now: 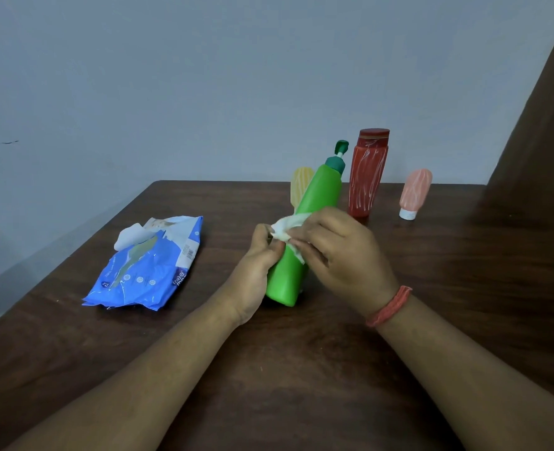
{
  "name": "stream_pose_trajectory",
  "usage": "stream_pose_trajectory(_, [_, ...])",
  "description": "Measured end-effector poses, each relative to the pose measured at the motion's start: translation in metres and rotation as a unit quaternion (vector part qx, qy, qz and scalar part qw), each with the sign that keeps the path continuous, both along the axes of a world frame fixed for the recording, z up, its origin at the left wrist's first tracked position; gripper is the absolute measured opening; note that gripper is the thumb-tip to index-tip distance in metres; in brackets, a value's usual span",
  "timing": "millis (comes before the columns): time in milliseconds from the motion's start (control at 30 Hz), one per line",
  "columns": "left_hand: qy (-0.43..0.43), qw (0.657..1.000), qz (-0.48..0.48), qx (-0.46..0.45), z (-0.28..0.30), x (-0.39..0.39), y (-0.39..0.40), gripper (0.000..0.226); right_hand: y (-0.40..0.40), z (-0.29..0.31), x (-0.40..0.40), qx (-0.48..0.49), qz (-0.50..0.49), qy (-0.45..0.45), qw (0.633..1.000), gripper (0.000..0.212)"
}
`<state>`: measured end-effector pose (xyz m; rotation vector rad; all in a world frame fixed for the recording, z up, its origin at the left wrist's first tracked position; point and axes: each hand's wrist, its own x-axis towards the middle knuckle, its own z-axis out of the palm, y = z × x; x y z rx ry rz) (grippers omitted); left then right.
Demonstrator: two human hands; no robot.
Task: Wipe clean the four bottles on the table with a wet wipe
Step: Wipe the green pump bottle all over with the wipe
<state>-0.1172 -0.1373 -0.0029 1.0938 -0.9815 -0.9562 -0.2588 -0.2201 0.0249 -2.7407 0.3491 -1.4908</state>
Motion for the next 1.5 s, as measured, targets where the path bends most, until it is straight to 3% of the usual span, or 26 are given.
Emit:
stream_pose_trajectory(133, [-0.024,1.000,-0.003,0.005,0.000,0.000,0.000,0.033,-0.005,0.005,-0.003,0.045,-0.033,-0.066,0.996,0.010])
stream_pose_trajectory(267, [-0.001,1.000,0.008,-0.006,-0.001,0.000,0.000,0.030,0.002,-0.001,0.001,-0.015,0.010,0.017,1.000,0.011])
stream_pose_trajectory(367, [-0.002,1.000,0.003,0.005,-0.003,0.002,-0.001,0.032,-0.003,0.001,-0.001,0.046,-0.029,-0.049,0.997,0.011])
stream_pose_trajectory(533, [0.136,0.989,0.050,-0.022,0.000,0.004,-0.003,0.012,0.003,-0.010,0.002,-0.008,0.046,0.064,0.997,0.010])
stream_pose_trajectory(600, [0.170,0.983,0.062,-0.020,0.004,0.005,-0.001,0.027,0.004,-0.009,0.003,0.009,0.044,0.046,0.998,0.008])
stream_pose_trajectory(700, [0.183,0.980,0.078,-0.007,0.007,0.006,-0.001,0.044,0.009,-0.010,0.006,-0.028,0.075,0.097,0.992,0.013])
stream_pose_trajectory(800, [0.198,0.976,0.093,-0.004,0.010,0.004,0.000,0.051,0.005,-0.006,0.003,0.004,0.009,0.056,0.998,0.013])
stream_pose_trajectory(967, [0.206,0.974,0.094,0.000,0.008,0.008,0.000,0.042,0.017,-0.010,0.006,-0.039,0.114,0.131,0.984,0.014])
stream_pose_trajectory(1100, [0.203,0.973,0.111,0.001,0.007,0.008,-0.001,0.048,0.016,-0.007,0.007,-0.019,0.067,0.094,0.993,0.015])
stream_pose_trajectory(1200, [0.202,0.973,0.110,0.001,0.009,0.009,-0.001,0.035,0.020,-0.009,0.010,-0.054,0.105,0.124,0.985,0.015])
stream_pose_trajectory(1333, [0.190,0.976,0.105,0.004,0.003,0.012,-0.003,0.051,0.013,-0.006,0.005,-0.015,0.053,0.091,0.994,0.014])
stream_pose_trajectory(1433, [0.161,0.983,0.083,0.000,0.001,0.012,-0.003,0.028,0.018,-0.011,0.008,-0.051,0.099,0.125,0.986,0.014])
stream_pose_trajectory(1500, [0.133,0.990,0.056,-0.012,-0.003,0.011,-0.004,0.012,0.015,-0.009,0.009,-0.062,0.068,0.115,0.989,0.014])
